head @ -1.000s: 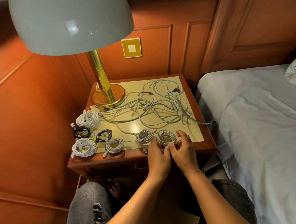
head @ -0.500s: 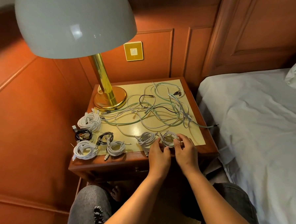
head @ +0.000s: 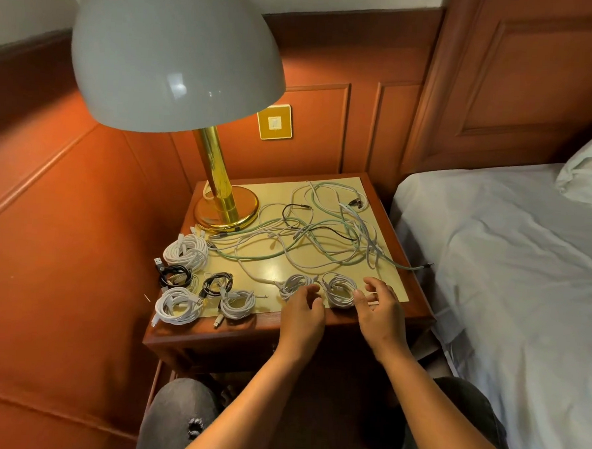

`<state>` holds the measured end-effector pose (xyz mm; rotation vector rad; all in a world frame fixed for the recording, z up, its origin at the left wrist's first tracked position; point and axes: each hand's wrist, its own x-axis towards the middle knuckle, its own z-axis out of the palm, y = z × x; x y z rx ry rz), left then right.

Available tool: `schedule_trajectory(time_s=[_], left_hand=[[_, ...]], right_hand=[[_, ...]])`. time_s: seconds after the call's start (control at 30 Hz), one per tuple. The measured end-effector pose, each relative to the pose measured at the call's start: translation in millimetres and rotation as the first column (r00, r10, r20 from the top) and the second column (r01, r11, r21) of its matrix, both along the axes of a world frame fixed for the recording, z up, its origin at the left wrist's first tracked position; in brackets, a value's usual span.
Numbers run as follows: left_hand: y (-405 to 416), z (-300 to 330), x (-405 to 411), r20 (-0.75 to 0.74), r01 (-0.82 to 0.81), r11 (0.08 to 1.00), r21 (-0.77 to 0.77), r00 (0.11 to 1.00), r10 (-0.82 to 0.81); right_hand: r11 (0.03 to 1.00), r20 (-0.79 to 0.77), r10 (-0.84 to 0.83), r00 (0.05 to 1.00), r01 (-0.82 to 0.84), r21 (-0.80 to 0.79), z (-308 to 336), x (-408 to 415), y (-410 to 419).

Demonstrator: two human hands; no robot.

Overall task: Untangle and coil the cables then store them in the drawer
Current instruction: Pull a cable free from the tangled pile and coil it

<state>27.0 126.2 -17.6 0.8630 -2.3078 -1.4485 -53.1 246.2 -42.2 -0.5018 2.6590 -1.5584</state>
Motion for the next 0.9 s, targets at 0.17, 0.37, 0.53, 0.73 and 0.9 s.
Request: schedule_trajectory(time_s=[0.17, 0.37, 0.53, 0.73, 0.9], left_hand=[[-38, 27, -2, -0.067, 0.004, 0.993, -0.118, 0.998, -0.012], [-97, 44, -23, 0.016, 0.035, 0.94, -0.34, 0.999, -0.032], [-146, 30, -47, 0.204, 0.105, 0.873, -0.476, 0.979, -0.006], [-181, 9, -76, 0.409, 0.294, 0.793, -0.534, 0.91, -0.062], [-193, -4, -94, 0.487, 0.376, 0.775, -0.508, 0.867, -0.102]], right_hand=[[0.998, -0.108, 0.055, 0.993, -0.055, 0.004, 36, -8, -14], [0.974, -0.195, 0.216, 0.957, -0.197, 0.111, 72, -36, -75], [0.894, -0.147, 0.331, 0.932, -0.26, 0.365, 69, -72, -130], [0.554, -0.12, 0.556, 0.822, -0.259, 0.791, 44, -118, -181], [0.34, 0.025, 0.592, 0.805, -0.278, 0.898, 32, -137, -206]])
